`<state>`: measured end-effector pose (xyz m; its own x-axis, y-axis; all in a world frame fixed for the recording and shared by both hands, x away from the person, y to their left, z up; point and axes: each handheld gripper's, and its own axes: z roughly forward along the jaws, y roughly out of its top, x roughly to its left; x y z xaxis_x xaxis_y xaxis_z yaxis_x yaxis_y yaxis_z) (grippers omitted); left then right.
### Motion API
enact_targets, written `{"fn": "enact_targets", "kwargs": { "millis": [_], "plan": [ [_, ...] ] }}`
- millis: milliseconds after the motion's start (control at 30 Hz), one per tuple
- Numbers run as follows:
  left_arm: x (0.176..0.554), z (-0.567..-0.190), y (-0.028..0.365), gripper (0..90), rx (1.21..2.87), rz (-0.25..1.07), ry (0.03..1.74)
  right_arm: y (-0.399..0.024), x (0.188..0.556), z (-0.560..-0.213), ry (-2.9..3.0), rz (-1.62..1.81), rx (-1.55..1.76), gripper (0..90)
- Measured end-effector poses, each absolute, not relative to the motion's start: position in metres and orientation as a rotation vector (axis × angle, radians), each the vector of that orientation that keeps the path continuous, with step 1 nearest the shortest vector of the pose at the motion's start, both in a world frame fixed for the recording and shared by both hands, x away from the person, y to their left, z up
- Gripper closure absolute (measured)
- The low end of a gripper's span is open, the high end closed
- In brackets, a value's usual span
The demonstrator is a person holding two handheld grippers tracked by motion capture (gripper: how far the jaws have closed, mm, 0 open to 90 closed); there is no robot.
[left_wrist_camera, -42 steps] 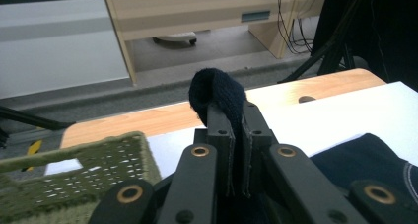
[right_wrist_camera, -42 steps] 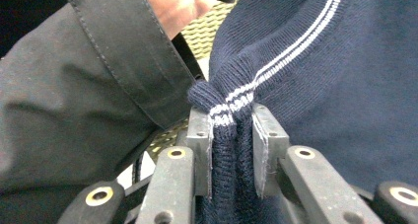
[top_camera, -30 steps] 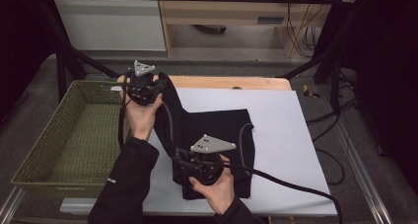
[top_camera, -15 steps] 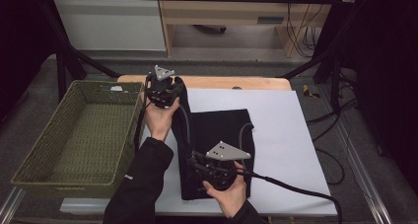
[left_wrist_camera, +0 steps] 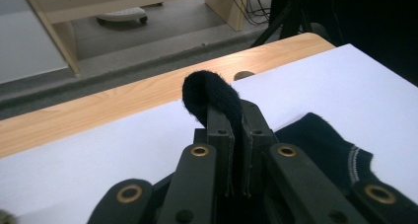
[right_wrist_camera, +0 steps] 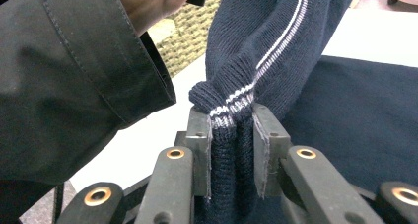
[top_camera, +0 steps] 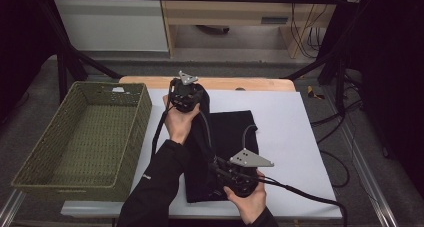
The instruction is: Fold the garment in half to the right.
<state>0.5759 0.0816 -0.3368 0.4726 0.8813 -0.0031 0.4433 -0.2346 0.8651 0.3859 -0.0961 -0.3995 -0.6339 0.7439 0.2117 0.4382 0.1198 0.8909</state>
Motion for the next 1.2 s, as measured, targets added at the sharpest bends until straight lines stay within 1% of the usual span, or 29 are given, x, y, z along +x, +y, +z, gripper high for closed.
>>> {"fn": "enact_targets", "kwargs": {
  "millis": [233, 467, 600, 633, 667, 700, 800, 867, 933, 1033, 1133, 1200],
  "plan": [
    [0.581, -0.344, 0.062, 85.1, 1.884, 0.626, 1.108, -0.108, 0.384, -0.404, 2.099, 1.482, 1.195, 73.3],
    [0.596, -0.354, 0.039, 84.7, 1.91, 0.595, 1.122, -0.121, 0.389, -0.409, 2.073, 1.416, 1.249, 72.6],
    [0.603, -0.365, 0.024, 82.5, 1.901, 0.541, 1.114, -0.132, 0.391, -0.416, 2.049, 1.37, 1.29, 70.2],
    [0.604, -0.368, 0.022, 78.2, 1.888, 0.524, 1.1, -0.135, 0.392, -0.418, 2.041, 1.35, 1.307, 68.4],
    [0.605, -0.37, 0.022, 68.2, 1.874, 0.495, 1.088, -0.141, 0.393, -0.422, 2.029, 1.327, 1.328, 66.1],
    [0.604, -0.371, 0.023, 61.8, 1.851, 0.461, 1.075, -0.147, 0.393, -0.426, 2.018, 1.296, 1.348, 61.9],
    [0.597, -0.37, 0.034, 44.0, 1.793, 0.465, 1.039, -0.175, 0.393, -0.439, 1.95, 1.254, 1.41, 51.6],
    [0.591, -0.369, 0.048, 39.0, 1.757, 0.448, 1.023, -0.192, 0.394, -0.443, 1.915, 1.305, 1.423, 41.4],
    [0.585, -0.37, 0.062, 30.9, 1.745, 0.427, 1.018, -0.204, 0.399, -0.444, 1.938, 1.331, 1.428, 34.3],
    [0.574, -0.374, 0.083, 21.7, 1.743, 0.424, 1.019, -0.209, 0.406, -0.442, 1.995, 1.286, 1.366, 28.5],
    [0.564, -0.381, 0.103, 14.0, 1.737, 0.391, 1.03, -0.208, 0.41, -0.44, 2.053, 1.304, 1.301, 24.2],
    [0.556, -0.385, 0.114, 10.0, 1.759, 0.408, 1.03, -0.208, 0.413, -0.44, 2.077, 1.295, 1.268, 20.0]
  ]
}}
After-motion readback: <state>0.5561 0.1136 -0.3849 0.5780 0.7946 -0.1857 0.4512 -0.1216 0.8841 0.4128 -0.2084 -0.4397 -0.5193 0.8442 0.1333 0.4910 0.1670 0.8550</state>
